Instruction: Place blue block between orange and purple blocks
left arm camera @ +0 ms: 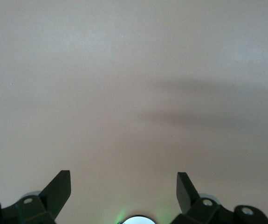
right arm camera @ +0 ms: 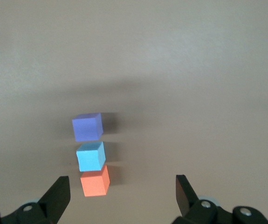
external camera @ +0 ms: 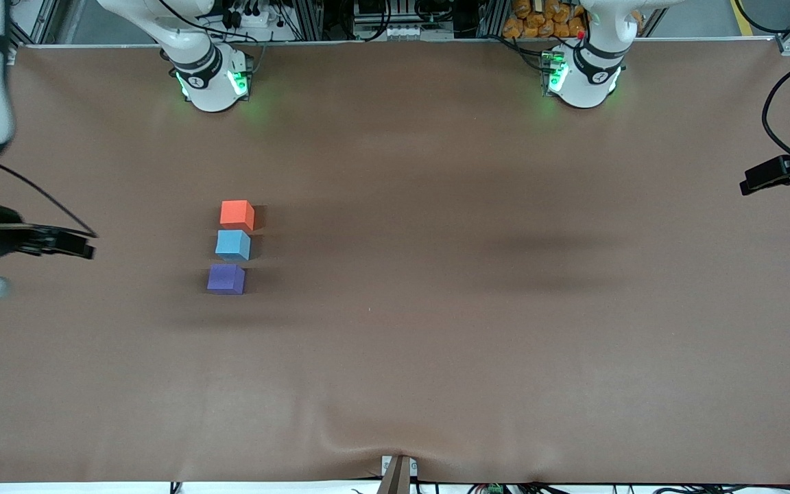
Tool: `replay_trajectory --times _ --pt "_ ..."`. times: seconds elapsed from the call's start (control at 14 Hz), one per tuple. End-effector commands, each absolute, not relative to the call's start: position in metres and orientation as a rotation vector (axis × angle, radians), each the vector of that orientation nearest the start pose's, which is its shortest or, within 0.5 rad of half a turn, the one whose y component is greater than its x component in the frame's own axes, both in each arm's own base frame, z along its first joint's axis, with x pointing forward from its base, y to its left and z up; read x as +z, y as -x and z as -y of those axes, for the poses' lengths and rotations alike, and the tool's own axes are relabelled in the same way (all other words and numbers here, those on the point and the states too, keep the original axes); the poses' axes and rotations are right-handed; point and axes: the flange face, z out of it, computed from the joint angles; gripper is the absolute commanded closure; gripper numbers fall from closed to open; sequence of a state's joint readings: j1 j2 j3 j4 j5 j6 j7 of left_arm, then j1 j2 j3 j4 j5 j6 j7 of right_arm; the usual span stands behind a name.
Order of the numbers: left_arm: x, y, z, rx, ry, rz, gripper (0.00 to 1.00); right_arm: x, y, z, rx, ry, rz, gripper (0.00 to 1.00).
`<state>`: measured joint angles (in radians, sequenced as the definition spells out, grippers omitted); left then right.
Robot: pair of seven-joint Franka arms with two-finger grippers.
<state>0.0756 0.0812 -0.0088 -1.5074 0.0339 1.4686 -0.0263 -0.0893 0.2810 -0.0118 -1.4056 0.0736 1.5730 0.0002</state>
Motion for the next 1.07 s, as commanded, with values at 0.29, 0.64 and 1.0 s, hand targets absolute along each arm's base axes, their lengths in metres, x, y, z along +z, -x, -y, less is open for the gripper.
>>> replay_trajectory --times 0.29,0.64,1.0 --pt "0.607 -0.570 -0.041 0.132 3.118 0.157 0.00 0.596 -0.618 0.047 0.180 3.047 -0.191 0.00" --pt "0.629 -0.557 -0.062 0.085 3.133 0.221 0.00 0.652 -0.577 0.046 0.122 3.083 -0.263 0.00" --pt "0.616 -0.562 -0.076 0.135 3.131 0.258 0.00 0.655 -0.534 0.041 0.062 3.090 -0.267 0.00"
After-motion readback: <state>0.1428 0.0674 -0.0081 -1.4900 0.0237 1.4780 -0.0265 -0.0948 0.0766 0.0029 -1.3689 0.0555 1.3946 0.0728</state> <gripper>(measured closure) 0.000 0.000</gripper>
